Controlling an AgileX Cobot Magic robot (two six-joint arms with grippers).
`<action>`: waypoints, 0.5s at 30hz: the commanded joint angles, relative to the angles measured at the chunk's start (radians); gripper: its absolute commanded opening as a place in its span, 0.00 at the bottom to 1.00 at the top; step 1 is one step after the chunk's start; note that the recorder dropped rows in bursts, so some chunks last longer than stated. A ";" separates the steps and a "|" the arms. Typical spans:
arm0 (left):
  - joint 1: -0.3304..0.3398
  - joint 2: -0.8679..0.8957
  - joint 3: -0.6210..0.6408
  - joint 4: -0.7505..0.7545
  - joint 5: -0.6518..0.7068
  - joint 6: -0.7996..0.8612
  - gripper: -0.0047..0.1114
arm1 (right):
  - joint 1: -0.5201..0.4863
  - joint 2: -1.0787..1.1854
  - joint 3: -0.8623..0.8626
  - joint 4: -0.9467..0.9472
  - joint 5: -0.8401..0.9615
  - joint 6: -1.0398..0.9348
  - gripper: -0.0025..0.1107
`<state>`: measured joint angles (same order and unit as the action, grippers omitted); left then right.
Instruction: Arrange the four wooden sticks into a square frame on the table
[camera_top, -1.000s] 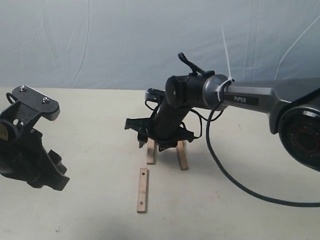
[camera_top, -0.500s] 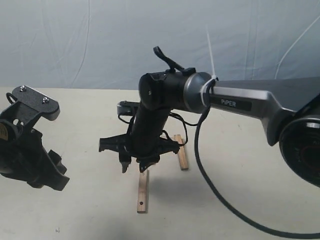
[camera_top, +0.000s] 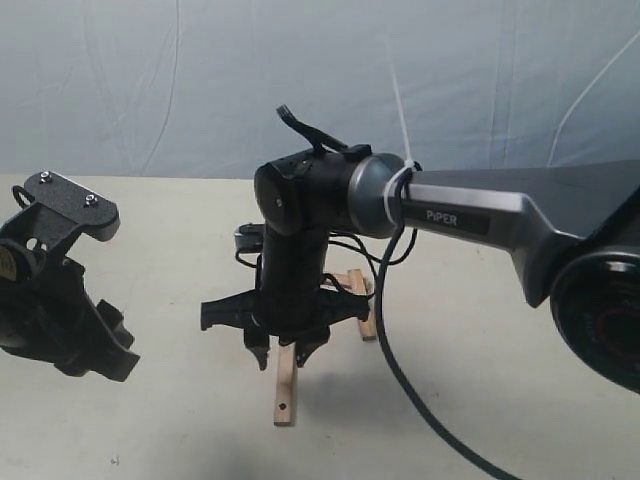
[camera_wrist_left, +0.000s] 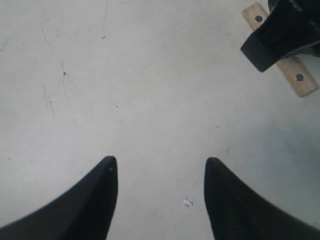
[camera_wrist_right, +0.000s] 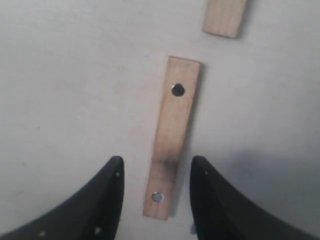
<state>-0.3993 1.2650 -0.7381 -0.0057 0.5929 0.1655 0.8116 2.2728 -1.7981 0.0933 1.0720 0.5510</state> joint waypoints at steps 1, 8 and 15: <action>0.000 -0.010 0.002 -0.017 -0.004 -0.007 0.47 | 0.024 -0.008 -0.002 -0.004 -0.034 0.052 0.38; 0.000 -0.010 0.002 -0.022 -0.004 -0.007 0.47 | 0.027 0.007 -0.002 -0.043 -0.021 0.095 0.38; 0.000 -0.010 0.002 -0.021 -0.002 -0.007 0.47 | 0.027 0.034 -0.002 -0.058 -0.001 0.105 0.38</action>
<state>-0.3993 1.2650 -0.7381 -0.0174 0.5929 0.1655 0.8386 2.2931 -1.7981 0.0532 1.0547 0.6520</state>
